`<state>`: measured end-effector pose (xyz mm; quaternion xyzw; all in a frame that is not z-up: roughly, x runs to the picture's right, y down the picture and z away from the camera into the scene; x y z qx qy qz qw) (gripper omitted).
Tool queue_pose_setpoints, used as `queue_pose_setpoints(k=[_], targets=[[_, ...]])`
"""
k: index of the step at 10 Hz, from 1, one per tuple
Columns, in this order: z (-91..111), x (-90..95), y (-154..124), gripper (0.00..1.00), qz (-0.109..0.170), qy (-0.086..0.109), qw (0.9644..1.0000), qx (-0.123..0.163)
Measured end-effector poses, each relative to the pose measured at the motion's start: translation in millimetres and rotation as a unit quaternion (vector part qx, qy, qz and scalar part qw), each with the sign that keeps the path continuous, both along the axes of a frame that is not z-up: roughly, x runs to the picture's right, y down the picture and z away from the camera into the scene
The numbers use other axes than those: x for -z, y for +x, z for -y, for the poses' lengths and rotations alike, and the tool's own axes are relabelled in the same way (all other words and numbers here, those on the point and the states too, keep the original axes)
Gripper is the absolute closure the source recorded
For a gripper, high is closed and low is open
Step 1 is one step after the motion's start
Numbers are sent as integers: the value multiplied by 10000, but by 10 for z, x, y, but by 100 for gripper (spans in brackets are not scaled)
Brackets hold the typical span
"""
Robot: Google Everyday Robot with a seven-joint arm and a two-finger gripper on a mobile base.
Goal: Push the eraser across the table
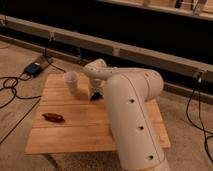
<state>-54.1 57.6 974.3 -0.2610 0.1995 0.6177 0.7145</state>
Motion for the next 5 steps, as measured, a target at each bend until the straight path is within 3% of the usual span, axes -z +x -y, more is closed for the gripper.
queue_pose_setpoints(k=[5], targets=[[221, -151, -47, 35, 199, 154, 9997, -2]])
